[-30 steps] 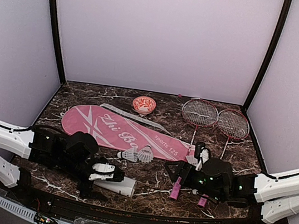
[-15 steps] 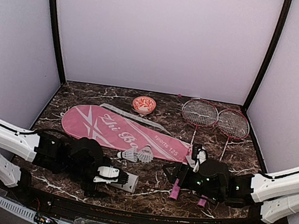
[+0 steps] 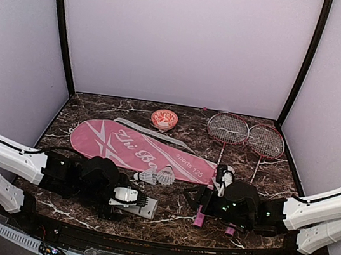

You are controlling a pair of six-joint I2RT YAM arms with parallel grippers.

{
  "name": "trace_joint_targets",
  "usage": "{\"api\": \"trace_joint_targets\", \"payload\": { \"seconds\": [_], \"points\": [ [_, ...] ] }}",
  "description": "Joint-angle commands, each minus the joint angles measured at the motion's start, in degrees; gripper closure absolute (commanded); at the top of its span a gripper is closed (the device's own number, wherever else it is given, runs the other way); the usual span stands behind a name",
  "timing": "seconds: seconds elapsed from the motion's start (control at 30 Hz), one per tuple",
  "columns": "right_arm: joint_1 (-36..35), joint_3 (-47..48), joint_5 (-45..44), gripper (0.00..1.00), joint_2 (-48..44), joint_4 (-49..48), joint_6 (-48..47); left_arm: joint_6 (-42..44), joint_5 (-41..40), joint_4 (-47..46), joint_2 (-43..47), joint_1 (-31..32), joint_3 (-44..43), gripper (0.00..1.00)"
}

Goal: Pack up the badminton gear
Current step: Pick up the shuttle tube from the center of the board.

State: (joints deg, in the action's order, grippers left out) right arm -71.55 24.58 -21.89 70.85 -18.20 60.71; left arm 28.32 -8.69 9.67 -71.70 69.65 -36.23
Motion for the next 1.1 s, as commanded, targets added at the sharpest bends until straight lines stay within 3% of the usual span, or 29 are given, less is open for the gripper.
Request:
{"api": "trace_joint_targets", "payload": {
  "seconds": [0.0,0.2,0.57,0.77,0.9,1.07],
  "points": [
    [0.3,2.0,0.8,0.16,1.3,-2.8,-0.2,0.3,-4.0,-0.7,-0.1,0.2,-1.3,0.08],
    [0.3,2.3,1.2,0.16,2.3,-3.7,-0.2,0.6,-1.7,-1.4,0.2,0.2,0.8,0.05],
    [0.3,2.4,2.3,0.16,3.3,-4.6,0.0,-0.6,-2.1,2.6,-9.1,0.2,-3.1,0.07],
    [0.3,2.1,2.4,0.16,3.6,-5.2,0.4,-0.3,0.1,2.2,-7.5,0.2,-2.2,0.12],
    [0.3,2.0,2.5,0.16,3.8,-5.2,0.4,-0.3,2.3,2.2,-7.4,0.2,-1.8,0.21],
    [0.4,2.0,2.4,0.16,3.8,-5.1,0.5,-0.5,3.7,3.0,-8.9,0.2,-2.2,0.21]
  ]
}}
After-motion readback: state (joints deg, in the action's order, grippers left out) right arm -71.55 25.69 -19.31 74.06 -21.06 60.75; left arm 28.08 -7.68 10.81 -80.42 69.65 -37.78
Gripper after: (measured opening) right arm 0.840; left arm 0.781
